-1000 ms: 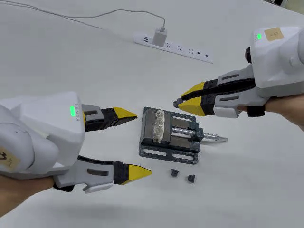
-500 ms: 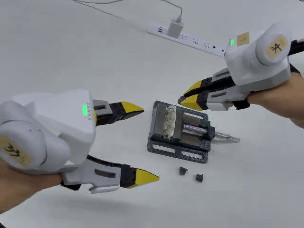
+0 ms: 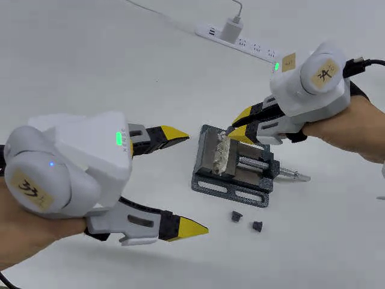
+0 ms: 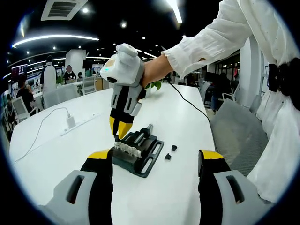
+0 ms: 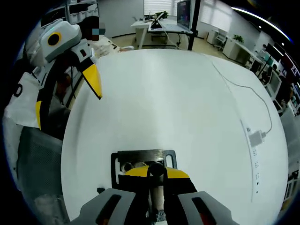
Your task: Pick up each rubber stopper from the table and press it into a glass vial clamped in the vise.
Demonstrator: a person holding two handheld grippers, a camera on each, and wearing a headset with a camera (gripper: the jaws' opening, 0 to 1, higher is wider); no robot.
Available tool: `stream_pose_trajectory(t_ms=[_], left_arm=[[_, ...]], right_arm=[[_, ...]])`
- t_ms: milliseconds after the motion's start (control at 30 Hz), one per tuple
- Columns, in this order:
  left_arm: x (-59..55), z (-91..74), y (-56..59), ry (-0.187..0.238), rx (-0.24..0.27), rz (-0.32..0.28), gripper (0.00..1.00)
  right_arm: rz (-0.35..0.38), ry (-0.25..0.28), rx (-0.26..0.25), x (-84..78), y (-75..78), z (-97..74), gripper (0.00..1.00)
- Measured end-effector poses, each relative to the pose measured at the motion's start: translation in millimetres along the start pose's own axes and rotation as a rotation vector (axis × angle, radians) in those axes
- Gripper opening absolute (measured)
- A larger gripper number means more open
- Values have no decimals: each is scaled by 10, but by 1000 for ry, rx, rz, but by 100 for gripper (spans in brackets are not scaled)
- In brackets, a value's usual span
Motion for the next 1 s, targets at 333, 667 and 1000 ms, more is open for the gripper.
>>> stream_pose_trajectory(t_ms=[333, 667, 1000], left_arm=[[-18, 6, -21, 4, -2, -11, 73], [-21, 9, -26, 10, 0, -17, 72], [-44, 2, -16, 7, -3, -22, 71]], right_arm=[[-14, -11, 9, -28, 37, 47, 6], [-44, -28, 6, -1, -4, 26, 5], [-76, -56, 5, 4, 8, 52, 5]])
Point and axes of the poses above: the centre of the closed fingertips' face, and the gripper's own axes: z roughly forward along the fingers, y roughly to its right, x roughly out of its top, the point moved 4 cm from there along -z, roughly backward along the fingers, and after that the axes turned 7 degrees about -x, right-handed, at the moved point
